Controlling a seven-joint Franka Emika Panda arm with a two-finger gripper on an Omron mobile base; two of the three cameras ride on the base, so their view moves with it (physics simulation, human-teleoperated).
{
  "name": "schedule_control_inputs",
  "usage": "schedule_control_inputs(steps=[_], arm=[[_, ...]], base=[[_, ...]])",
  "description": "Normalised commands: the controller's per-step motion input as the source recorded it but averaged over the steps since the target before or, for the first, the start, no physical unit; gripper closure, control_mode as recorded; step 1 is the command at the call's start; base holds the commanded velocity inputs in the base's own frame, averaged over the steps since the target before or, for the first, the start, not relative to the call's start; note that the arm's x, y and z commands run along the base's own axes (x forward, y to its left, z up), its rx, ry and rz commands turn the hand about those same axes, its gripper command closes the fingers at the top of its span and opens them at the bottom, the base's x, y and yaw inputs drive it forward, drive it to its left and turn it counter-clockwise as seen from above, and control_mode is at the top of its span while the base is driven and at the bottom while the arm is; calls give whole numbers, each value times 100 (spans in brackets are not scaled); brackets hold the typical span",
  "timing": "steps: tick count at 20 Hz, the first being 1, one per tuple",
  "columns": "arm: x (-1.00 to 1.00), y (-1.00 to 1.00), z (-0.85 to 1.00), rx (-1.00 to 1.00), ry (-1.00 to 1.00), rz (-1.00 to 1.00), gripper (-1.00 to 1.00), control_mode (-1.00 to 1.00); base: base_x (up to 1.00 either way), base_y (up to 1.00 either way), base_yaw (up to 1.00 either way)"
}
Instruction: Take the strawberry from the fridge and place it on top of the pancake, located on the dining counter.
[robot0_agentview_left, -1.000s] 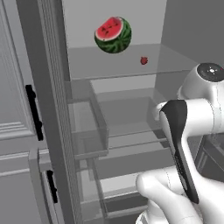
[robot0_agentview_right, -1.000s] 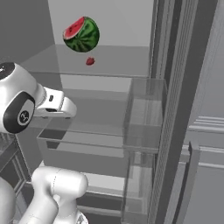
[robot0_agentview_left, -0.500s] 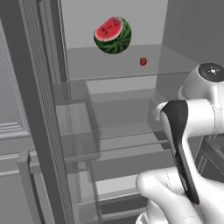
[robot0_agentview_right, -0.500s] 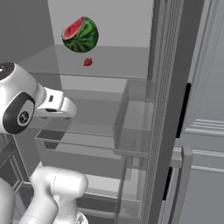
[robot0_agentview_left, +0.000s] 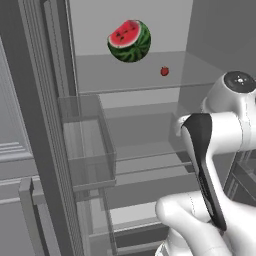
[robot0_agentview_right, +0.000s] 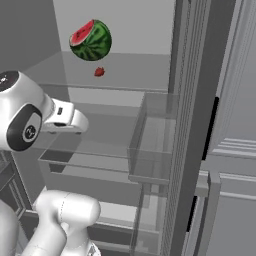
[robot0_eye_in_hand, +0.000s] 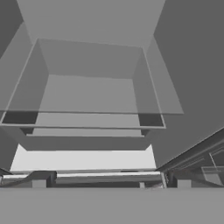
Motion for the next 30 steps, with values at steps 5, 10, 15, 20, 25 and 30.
schedule_control_inputs(steps=[5, 10, 15, 20, 25, 30], arm=[[23, 0, 36, 4, -23, -4, -100, -100], [25, -1, 56, 14, -39, 0, -100, -100], [19, 36, 60, 2, -40, -22, -100, -100], [12, 31, 62, 0, -12, -19, -100, -100], [52, -6, 6, 1, 6, 1, -100, -100], [96, -6, 0, 0, 19, 5, -100, -100]], base=[[0, 0, 0], [0, 0, 0], [0, 0, 0], [0, 0, 0], [0, 0, 0], [0, 0, 0]])
